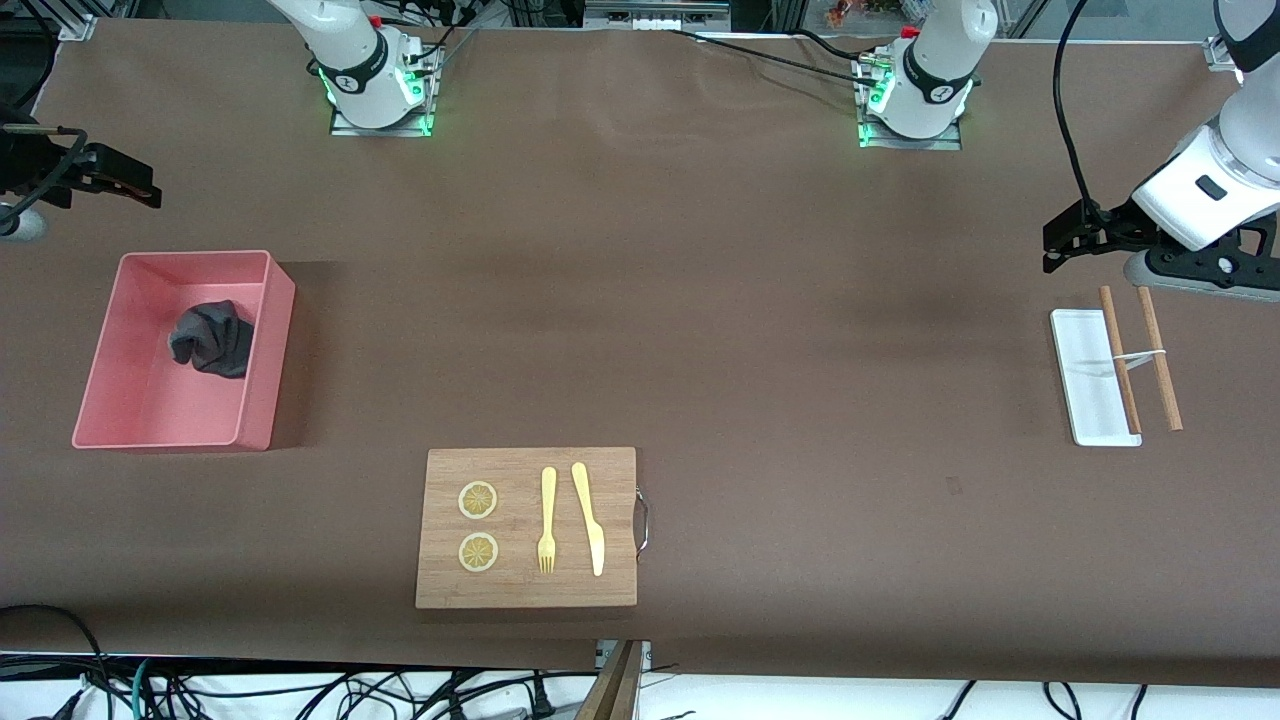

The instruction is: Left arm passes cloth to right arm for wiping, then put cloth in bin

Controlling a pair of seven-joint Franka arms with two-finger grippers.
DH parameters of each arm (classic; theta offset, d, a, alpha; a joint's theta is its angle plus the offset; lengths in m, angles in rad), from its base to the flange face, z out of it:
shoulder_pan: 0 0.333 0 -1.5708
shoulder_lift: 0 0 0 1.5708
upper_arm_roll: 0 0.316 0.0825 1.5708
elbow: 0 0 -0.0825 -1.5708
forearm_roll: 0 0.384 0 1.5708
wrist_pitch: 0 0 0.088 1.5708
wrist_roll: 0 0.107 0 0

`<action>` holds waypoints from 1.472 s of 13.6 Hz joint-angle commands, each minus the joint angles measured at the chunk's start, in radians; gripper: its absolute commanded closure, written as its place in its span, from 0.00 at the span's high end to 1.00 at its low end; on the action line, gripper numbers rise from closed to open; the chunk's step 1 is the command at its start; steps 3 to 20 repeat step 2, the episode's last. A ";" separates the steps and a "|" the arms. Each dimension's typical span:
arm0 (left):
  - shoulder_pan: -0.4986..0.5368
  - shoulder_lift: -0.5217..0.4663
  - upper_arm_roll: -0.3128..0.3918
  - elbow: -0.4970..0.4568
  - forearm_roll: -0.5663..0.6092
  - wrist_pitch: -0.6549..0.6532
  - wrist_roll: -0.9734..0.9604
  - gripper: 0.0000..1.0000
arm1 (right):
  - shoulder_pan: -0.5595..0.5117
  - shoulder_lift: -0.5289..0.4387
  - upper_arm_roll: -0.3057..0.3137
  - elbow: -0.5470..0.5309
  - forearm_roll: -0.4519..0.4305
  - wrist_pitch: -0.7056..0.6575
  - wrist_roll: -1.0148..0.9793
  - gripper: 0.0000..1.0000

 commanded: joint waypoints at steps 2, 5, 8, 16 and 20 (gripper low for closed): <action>0.006 -0.002 -0.003 0.003 -0.021 -0.007 0.007 1.00 | -0.002 0.009 -0.003 0.030 0.008 -0.011 -0.017 1.00; 0.006 -0.002 -0.003 0.003 -0.021 -0.007 0.007 1.00 | -0.002 0.009 -0.003 0.030 0.008 -0.011 -0.017 1.00; 0.006 -0.002 -0.003 0.003 -0.021 -0.007 0.007 1.00 | -0.002 0.009 -0.003 0.030 0.008 -0.011 -0.017 1.00; 0.006 -0.002 -0.003 0.003 -0.021 -0.007 0.007 1.00 | -0.002 0.009 -0.003 0.030 0.008 -0.011 -0.017 1.00; 0.006 -0.002 -0.003 0.003 -0.021 -0.007 0.007 1.00 | -0.002 0.009 -0.003 0.030 0.008 -0.011 -0.017 1.00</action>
